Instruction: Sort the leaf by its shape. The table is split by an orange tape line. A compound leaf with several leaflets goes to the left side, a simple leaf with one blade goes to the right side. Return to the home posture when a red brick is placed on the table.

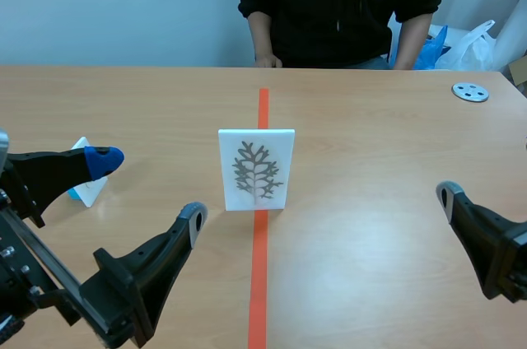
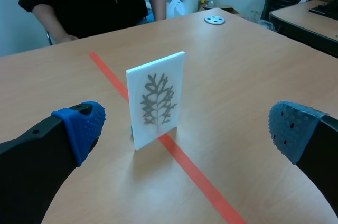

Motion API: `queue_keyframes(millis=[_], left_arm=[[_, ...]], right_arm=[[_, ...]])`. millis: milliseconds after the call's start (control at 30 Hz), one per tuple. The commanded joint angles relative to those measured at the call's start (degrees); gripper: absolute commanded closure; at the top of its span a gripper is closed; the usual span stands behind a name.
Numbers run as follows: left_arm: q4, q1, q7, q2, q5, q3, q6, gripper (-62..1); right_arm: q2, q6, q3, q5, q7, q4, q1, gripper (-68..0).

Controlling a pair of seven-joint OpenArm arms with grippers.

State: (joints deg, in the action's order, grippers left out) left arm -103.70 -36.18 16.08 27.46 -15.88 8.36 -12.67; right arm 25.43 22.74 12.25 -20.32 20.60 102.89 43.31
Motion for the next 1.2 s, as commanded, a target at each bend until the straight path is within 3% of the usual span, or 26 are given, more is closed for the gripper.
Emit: queue_keyframes(millis=[0,233,433,800,1167], left_arm=[[-0.3,0.0,0.8,-0.1,-0.4,-0.2,-0.2,-62.3],[-0.3,-0.2,0.8,-0.1,-0.4,-0.2,-0.2,-62.3],[-0.3,-0.3,0.7,-0.1,-0.4,-0.2,-0.2,-62.3],[-0.3,-0.3,0.3,-0.1,-0.3,-0.2,-0.2,-62.3],[-0.2,-0.3,0.3,-0.1,-0.3,-0.2,-0.2,-62.3]], right_arm=[[0.7,-0.2,-0.1,0.3,1.8,-1.4,-1.8,-67.9],[0.7,-0.5,-3.7,6.5,4.3,-8.4,-8.3,-67.9],[-0.7,-4.2,-8.8,11.8,6.2,-15.8,-15.2,-67.9],[-5.4,-2.9,-20.4,12.7,9.4,-31.4,-30.3,-67.9],[-10.3,-2.9,-31.7,16.4,9.1,-38.4,-40.8,-66.3]])
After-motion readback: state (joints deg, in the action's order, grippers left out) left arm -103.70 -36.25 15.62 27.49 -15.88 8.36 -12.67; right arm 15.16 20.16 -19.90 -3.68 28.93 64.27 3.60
